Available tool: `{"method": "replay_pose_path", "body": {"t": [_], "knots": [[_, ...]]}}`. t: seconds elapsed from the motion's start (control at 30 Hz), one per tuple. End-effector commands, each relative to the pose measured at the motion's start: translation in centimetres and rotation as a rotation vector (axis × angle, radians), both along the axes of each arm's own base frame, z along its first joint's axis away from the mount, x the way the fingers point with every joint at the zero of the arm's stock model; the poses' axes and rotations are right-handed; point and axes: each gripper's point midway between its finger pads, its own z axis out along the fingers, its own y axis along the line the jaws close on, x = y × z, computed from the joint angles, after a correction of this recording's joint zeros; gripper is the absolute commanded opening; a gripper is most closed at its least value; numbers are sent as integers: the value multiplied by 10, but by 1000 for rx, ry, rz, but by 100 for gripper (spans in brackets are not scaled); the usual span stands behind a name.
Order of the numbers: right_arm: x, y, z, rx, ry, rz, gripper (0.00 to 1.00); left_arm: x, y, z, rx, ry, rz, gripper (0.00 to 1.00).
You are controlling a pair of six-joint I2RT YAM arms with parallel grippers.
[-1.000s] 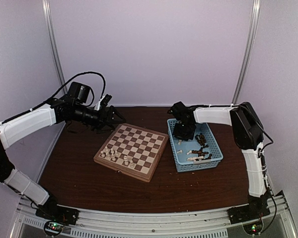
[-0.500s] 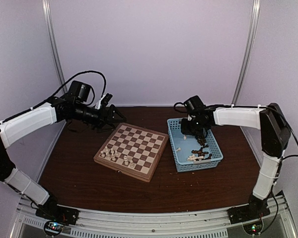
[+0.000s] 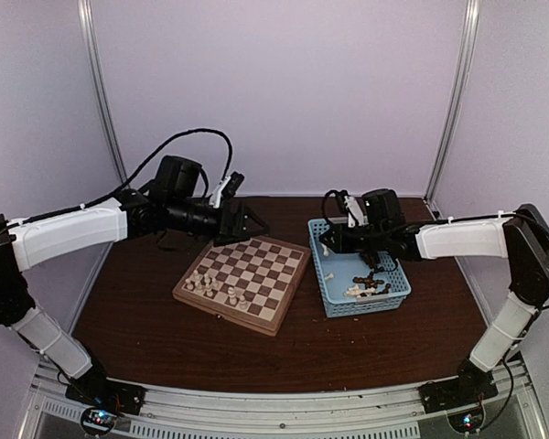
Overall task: Set up the chess pieces on the board
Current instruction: Pick up the chess piece from the storage box.
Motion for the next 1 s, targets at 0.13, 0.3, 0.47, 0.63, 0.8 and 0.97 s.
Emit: {"method": "replay_pose_path", "body": {"t": [0.13,0.3,0.47,0.63,0.8,0.97], "knots": [[-14,18,85,254,-207,116,15,-2,-67,-9,-28,-178,-40,82],[-30,22,105,383,-205,155,15,-1,-91,-10,-75,-199,-65,72],[-46,29,119,475,-214,202,15,-2,-109,0,-124,-213,-92,67],[-58,33,126,512,-230,242,15,-2,-118,3,-140,-210,-106,61],[-65,35,133,550,-242,267,15,-1,-123,-4,-138,-180,-111,54],[-70,39,136,565,-242,291,15,-2,-126,-5,-145,-173,-113,46]]}}
